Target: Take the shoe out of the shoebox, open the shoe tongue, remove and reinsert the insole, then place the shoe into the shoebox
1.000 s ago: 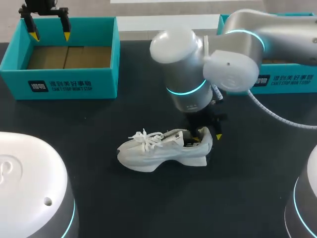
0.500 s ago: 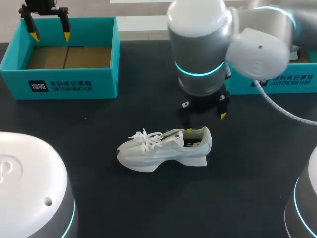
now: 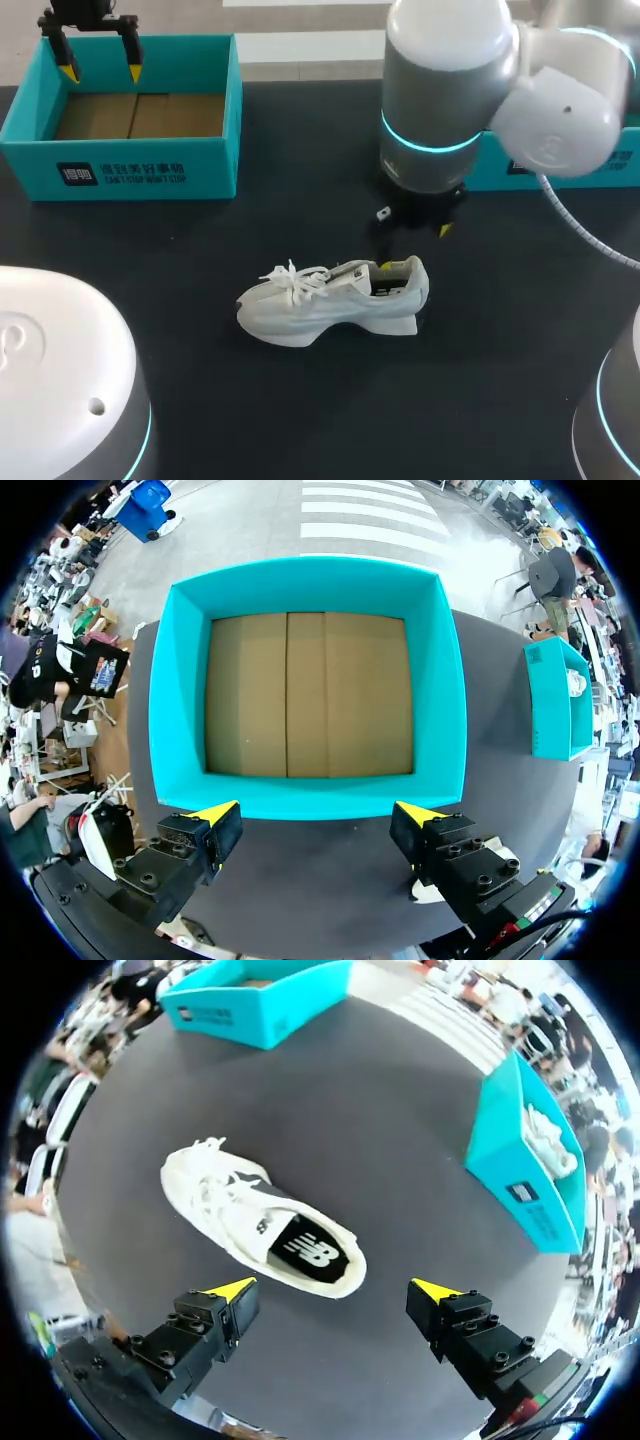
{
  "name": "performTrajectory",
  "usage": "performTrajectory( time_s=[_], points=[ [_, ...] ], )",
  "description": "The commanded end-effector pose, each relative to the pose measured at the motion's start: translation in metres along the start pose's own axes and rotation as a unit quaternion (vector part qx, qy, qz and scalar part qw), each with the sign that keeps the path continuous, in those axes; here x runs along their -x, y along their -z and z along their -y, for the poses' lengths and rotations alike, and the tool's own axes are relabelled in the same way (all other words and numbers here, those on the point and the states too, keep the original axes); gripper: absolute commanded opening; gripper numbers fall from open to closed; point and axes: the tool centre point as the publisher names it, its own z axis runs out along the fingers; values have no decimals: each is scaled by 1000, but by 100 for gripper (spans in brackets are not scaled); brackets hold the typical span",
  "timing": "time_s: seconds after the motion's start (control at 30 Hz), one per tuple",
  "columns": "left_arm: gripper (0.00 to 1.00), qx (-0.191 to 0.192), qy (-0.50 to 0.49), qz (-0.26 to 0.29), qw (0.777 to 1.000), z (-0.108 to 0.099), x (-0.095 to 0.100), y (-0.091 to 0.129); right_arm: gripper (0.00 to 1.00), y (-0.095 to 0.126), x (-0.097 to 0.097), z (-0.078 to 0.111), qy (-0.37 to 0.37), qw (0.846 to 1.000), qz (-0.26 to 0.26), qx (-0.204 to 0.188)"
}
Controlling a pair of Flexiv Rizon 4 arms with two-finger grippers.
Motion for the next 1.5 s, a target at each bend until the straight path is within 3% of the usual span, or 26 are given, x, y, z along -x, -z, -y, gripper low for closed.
performTrajectory(
  time_s=[0.03, 0.1, 0.17, 0.83, 0.97, 1.07, 1.27, 1.5],
  points=[
    [100, 0, 0, 0, 1000, 0, 0, 0, 100, 0, -10, 4, 329, 937, -6, 118],
    [100, 0, 0, 0, 1000, 0, 0, 0, 100, 3, -15, 1, 397, 909, -13, 121],
    [100, 0, 0, 0, 1000, 0, 0, 0, 100, 2, -20, 0, 454, 887, -12, 85],
    [100, 0, 0, 0, 1000, 0, 0, 0, 100, 2, -20, 0, 454, 887, -12, 85],
    [100, 0, 0, 0, 1000, 0, 0, 0, 100, -13, -10, 9, 444, 874, -74, 182],
    [100, 0, 0, 0, 1000, 0, 0, 0, 100, -22, 0, 16, 438, 862, -103, 232],
    [100, 0, 0, 0, 1000, 0, 0, 0, 100, -46, 20, 27, 422, 850, -138, 284],
    [100, 0, 0, 0, 1000, 0, 0, 0, 100, -63, 39, 29, 414, 842, -163, 305]
  ],
)
